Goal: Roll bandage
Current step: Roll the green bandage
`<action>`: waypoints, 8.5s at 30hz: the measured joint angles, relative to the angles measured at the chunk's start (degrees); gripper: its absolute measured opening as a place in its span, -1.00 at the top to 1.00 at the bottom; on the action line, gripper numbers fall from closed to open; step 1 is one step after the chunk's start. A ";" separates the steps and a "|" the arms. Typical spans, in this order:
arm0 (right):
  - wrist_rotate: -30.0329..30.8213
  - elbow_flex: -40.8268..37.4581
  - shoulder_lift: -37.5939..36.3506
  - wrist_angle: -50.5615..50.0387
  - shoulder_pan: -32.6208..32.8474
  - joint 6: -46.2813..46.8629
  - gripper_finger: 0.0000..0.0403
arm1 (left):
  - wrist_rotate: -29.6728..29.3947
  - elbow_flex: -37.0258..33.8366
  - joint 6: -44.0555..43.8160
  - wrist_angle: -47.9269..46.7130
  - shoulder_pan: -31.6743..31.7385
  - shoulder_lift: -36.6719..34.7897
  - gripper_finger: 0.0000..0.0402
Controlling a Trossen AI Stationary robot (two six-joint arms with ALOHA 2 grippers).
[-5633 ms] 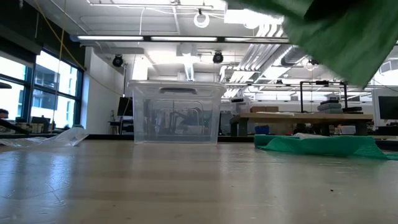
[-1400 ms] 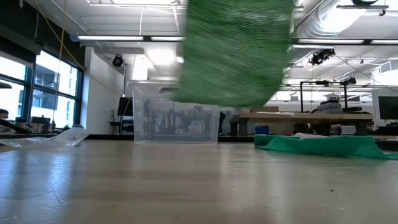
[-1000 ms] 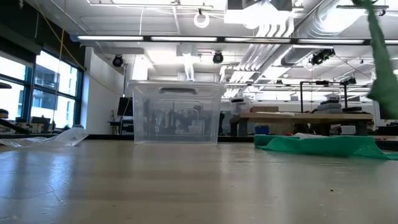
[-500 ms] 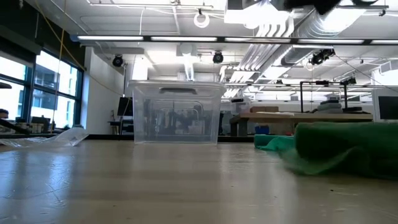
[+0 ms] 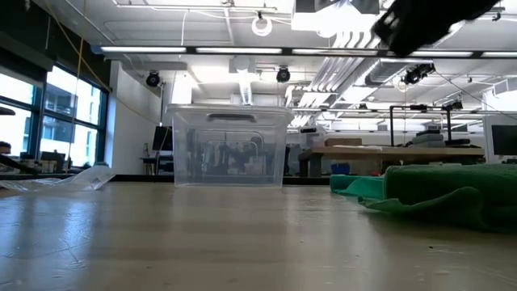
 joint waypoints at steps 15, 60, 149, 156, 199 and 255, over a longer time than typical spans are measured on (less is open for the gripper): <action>-24.88 5.83 20.57 -1.01 -14.12 -17.38 -0.29 | 2.06 -0.01 -17.53 -12.40 -2.81 0.00 0.41; 7.79 -19.60 -20.35 19.94 -2.12 2.18 1.00 | -11.64 -0.07 -22.12 -19.35 -3.82 1.66 0.41; -0.58 9.51 29.04 26.78 -13.12 -15.86 0.90 | -1.13 3.85 -12.58 -28.62 7.64 11.96 1.00; -1.02 8.54 31.79 26.72 -15.99 -12.37 0.92 | -1.34 3.85 -20.15 -36.89 5.68 11.94 1.00; 1.18 6.51 29.24 26.25 -10.93 -4.79 0.23 | -10.15 12.05 -34.56 -59.80 3.30 6.61 1.00; 11.49 -16.41 11.29 44.88 2.41 -6.57 0.56 | -18.54 15.80 -6.53 -18.97 9.57 6.88 1.00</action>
